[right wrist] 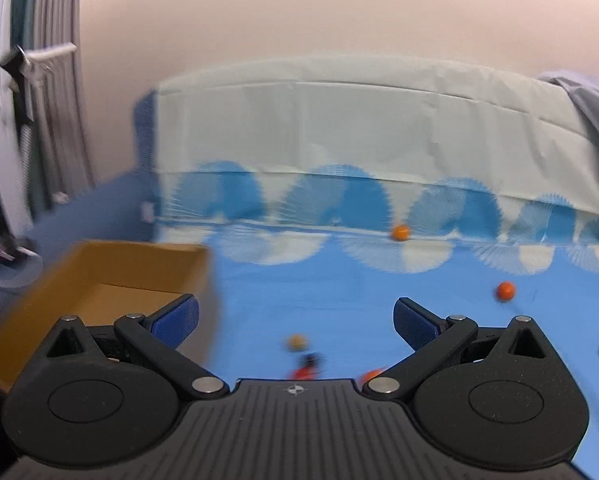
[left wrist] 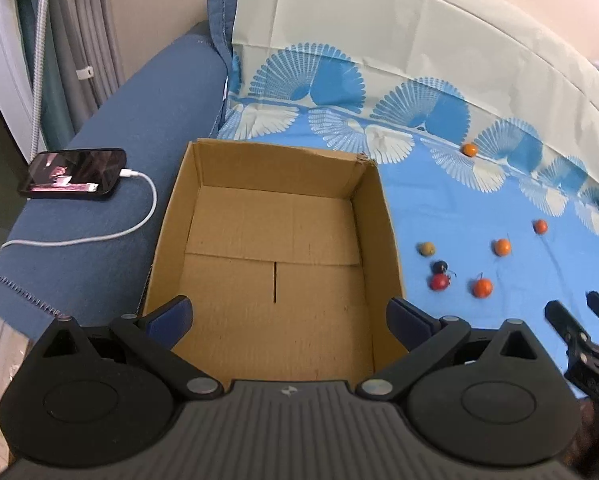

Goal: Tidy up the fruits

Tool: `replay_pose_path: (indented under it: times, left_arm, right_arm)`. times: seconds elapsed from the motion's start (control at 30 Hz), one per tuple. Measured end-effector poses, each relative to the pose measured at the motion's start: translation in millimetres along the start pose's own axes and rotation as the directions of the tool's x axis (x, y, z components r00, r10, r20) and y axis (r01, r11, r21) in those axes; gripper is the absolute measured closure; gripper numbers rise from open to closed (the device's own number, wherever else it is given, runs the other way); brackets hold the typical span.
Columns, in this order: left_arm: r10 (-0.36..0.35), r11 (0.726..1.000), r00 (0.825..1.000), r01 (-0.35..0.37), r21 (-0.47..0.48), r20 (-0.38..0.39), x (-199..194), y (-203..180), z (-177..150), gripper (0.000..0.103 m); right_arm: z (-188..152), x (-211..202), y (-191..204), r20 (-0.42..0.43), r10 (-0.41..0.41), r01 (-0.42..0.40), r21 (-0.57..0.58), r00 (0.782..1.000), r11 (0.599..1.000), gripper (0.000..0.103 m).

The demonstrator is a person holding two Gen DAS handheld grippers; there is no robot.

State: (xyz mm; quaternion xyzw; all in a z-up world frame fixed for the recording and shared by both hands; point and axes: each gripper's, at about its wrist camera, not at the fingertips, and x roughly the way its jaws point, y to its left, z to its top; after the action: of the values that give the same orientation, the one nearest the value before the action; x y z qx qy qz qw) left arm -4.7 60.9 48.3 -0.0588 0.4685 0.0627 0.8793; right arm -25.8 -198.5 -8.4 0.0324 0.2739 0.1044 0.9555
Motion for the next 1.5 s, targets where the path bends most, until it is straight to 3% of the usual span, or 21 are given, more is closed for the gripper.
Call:
replay_pose_path:
  times: [0.1, 0.37, 0.47, 0.83, 1.03, 1.5]
  left_arm:
    - [-0.001, 1.000, 1.000, 0.000, 0.017, 0.021, -14, -2, -21, 0.000]
    - [-0.030, 0.999, 0.999, 0.031, 0.041, -0.015, -22, 4, -70, 0.000]
    - [-0.010, 0.999, 1.000, 0.011, 0.033, -0.012, -26, 17, -78, 0.000]
    - [0.025, 0.999, 0.999, -0.026, 0.035, 0.029, -43, 20, -86, 0.000]
    - [0.045, 0.998, 0.999, -0.046, 0.040, 0.021, -40, 28, -91, 0.000]
    - [0.067, 0.996, 0.998, -0.068, 0.052, 0.020, -30, 42, -98, 0.000]
  right_arm:
    - [6, -17, 36, -0.095, 0.094, -0.092, 0.026, 0.991, 0.995, 0.001]
    - [-18, -50, 76, -0.109, 0.077, -0.071, 0.061, 0.991, 0.996, 0.001]
    - [-27, -58, 94, -0.097, 0.092, -0.089, 0.035, 0.991, 0.995, 0.001]
    - [-32, -74, 112, -0.054, 0.116, -0.118, -0.029, 0.992, 0.993, 0.001]
    - [-34, -73, 116, -0.075, 0.124, -0.128, -0.049, 0.989, 0.991, 0.001]
    - [-33, -70, 129, -0.084, 0.084, -0.090, -0.072, 0.993, 0.993, 0.001]
